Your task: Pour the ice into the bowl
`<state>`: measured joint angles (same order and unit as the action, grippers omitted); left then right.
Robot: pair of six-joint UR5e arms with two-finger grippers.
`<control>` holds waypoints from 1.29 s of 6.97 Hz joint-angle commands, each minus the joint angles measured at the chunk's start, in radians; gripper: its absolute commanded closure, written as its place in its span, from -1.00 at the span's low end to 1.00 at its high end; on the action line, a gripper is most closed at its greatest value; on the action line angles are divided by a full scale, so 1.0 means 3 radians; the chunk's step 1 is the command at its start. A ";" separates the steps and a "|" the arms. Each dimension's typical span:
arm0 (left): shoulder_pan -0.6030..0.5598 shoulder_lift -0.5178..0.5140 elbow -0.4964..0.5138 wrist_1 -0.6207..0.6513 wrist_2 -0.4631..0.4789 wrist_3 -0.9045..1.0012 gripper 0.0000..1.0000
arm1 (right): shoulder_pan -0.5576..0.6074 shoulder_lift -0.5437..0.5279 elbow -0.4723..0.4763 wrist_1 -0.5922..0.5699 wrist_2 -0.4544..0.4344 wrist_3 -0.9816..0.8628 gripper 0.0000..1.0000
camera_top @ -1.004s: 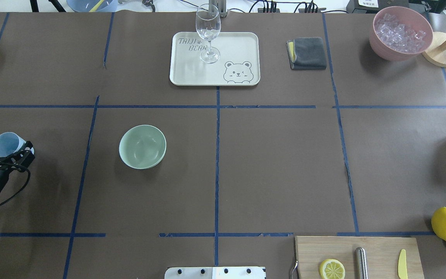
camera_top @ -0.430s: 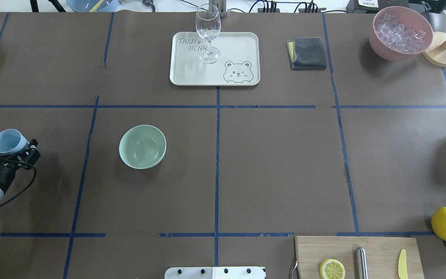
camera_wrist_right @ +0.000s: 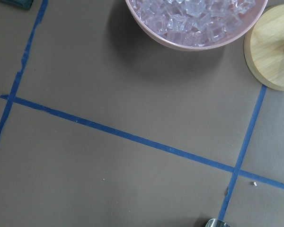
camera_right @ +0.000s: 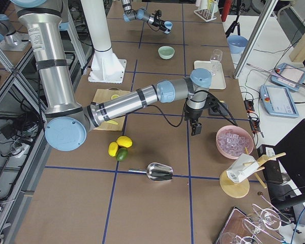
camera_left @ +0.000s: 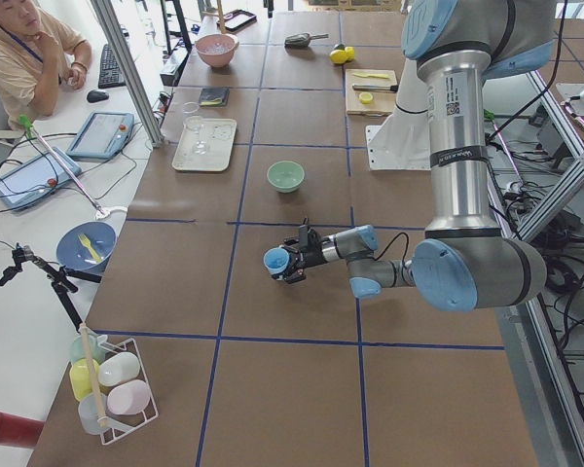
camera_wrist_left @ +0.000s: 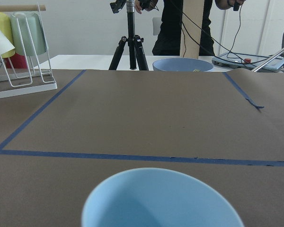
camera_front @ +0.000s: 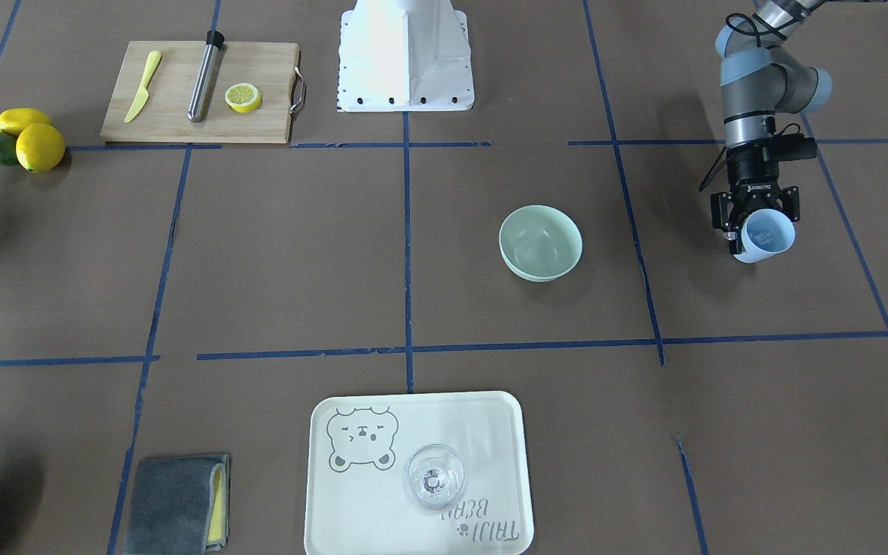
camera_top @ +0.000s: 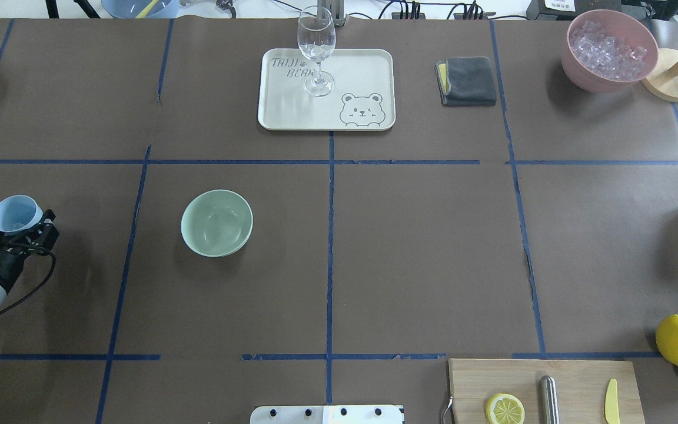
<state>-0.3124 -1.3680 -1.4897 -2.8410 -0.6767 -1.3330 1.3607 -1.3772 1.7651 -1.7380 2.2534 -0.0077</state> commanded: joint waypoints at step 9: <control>0.0003 -0.0312 -0.0633 -0.0496 -0.0275 0.1566 1.00 | 0.0148 -0.0194 0.0078 0.0000 0.0010 -0.0015 -1.00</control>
<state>-0.3118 -1.4368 -1.6743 -2.9971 -0.7554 -0.9676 1.3859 -1.4074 1.7768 -1.7380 2.2563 -0.0109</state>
